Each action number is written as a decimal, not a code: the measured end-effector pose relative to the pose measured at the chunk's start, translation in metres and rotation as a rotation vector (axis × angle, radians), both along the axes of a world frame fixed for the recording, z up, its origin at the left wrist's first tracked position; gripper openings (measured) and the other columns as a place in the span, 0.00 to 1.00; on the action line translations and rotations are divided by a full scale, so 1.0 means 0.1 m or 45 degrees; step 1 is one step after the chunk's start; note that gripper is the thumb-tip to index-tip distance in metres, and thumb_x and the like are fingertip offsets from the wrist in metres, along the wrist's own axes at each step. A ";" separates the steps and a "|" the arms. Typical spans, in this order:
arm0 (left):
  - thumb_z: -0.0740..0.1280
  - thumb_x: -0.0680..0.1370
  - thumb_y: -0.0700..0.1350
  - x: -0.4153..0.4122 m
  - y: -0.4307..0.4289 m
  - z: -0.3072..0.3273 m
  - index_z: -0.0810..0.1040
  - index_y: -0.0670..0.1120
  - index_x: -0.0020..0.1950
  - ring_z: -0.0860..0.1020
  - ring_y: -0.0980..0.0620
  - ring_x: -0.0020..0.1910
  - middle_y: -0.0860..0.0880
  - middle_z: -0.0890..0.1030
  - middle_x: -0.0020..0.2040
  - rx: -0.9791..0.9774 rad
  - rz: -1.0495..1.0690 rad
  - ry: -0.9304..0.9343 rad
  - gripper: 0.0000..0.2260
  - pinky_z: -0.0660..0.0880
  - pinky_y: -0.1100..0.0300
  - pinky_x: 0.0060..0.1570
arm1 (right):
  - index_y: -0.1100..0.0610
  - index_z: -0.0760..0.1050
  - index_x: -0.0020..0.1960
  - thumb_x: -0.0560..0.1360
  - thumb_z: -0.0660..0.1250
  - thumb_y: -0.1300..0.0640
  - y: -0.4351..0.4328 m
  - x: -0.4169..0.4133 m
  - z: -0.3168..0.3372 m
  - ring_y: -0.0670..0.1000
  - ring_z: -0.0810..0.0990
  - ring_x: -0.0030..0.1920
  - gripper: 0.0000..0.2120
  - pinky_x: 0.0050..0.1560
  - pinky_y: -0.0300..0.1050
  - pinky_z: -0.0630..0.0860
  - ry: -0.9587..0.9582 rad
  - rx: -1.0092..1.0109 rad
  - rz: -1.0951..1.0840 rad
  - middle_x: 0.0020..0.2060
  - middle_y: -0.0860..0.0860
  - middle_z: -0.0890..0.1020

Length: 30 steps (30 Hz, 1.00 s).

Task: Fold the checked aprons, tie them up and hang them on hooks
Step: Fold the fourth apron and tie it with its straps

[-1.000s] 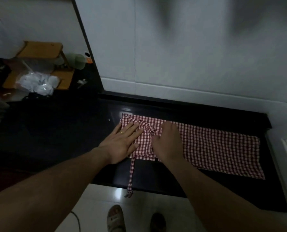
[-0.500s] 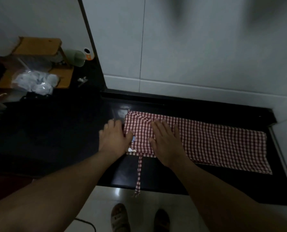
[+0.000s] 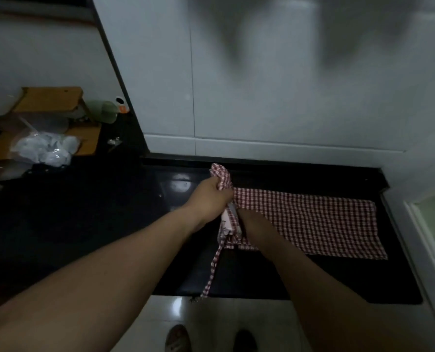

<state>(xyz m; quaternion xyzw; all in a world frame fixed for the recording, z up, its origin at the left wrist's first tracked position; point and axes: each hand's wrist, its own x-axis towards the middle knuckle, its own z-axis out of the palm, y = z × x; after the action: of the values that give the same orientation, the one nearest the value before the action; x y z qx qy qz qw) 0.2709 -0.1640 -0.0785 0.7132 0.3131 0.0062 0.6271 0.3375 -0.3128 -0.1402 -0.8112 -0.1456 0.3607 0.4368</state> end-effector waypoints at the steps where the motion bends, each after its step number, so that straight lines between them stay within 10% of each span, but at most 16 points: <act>1: 0.70 0.77 0.47 0.08 -0.10 0.02 0.81 0.39 0.50 0.86 0.40 0.46 0.41 0.87 0.46 -0.049 -0.028 -0.029 0.11 0.83 0.43 0.52 | 0.58 0.83 0.53 0.83 0.63 0.55 -0.04 0.05 0.14 0.56 0.84 0.49 0.12 0.50 0.47 0.79 0.228 0.118 -0.114 0.48 0.54 0.86; 4: 0.64 0.85 0.50 0.19 -0.29 0.03 0.81 0.39 0.49 0.81 0.51 0.40 0.43 0.85 0.46 -0.166 -0.135 -0.136 0.15 0.78 0.58 0.45 | 0.55 0.81 0.61 0.83 0.59 0.40 -0.28 0.26 0.31 0.56 0.84 0.56 0.22 0.60 0.54 0.80 0.750 0.397 -0.339 0.54 0.56 0.86; 9: 0.63 0.85 0.56 0.02 -0.26 -0.54 0.74 0.54 0.74 0.72 0.53 0.68 0.54 0.75 0.69 0.702 -0.618 0.042 0.19 0.70 0.49 0.71 | 0.55 0.79 0.62 0.84 0.49 0.37 -0.60 0.43 0.32 0.54 0.88 0.50 0.28 0.47 0.50 0.84 0.901 0.370 -0.430 0.50 0.55 0.88; 16: 0.55 0.86 0.60 -0.02 -0.56 -0.77 0.57 0.56 0.84 0.53 0.50 0.83 0.54 0.56 0.84 0.974 -0.621 0.083 0.27 0.56 0.42 0.79 | 0.52 0.81 0.48 0.80 0.60 0.33 -0.65 0.52 0.22 0.51 0.85 0.46 0.23 0.53 0.50 0.82 -0.009 -0.202 -0.324 0.45 0.51 0.86; 21: 0.51 0.87 0.57 -0.01 -0.54 -0.74 0.48 0.57 0.85 0.40 0.56 0.83 0.56 0.44 0.85 1.133 -0.631 -0.028 0.27 0.41 0.50 0.81 | 0.59 0.81 0.55 0.84 0.62 0.44 -0.65 0.60 0.12 0.54 0.86 0.48 0.19 0.53 0.52 0.83 0.308 -0.036 -0.322 0.48 0.54 0.87; 26: 0.46 0.86 0.60 0.09 -0.52 -0.84 0.39 0.59 0.84 0.34 0.53 0.82 0.53 0.36 0.84 1.233 -0.940 0.203 0.29 0.38 0.43 0.82 | 0.56 0.73 0.61 0.81 0.65 0.44 -0.70 0.58 -0.03 0.52 0.80 0.52 0.17 0.52 0.50 0.78 -0.594 -0.558 -0.207 0.56 0.53 0.80; 30: 0.46 0.86 0.59 0.09 -0.58 -0.87 0.38 0.57 0.84 0.31 0.52 0.81 0.52 0.33 0.83 1.307 -0.943 0.255 0.29 0.36 0.41 0.81 | 0.51 0.63 0.77 0.81 0.65 0.49 -0.61 0.51 -0.03 0.53 0.70 0.72 0.27 0.71 0.53 0.70 -1.327 -0.406 0.160 0.73 0.52 0.71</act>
<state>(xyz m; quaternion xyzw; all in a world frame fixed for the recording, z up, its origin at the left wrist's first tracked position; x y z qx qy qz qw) 0.2801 -0.2222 -0.1657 0.9808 0.0602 -0.1284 0.1342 0.3887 -0.3735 -0.1430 -0.9282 -0.3345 -0.0461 0.1561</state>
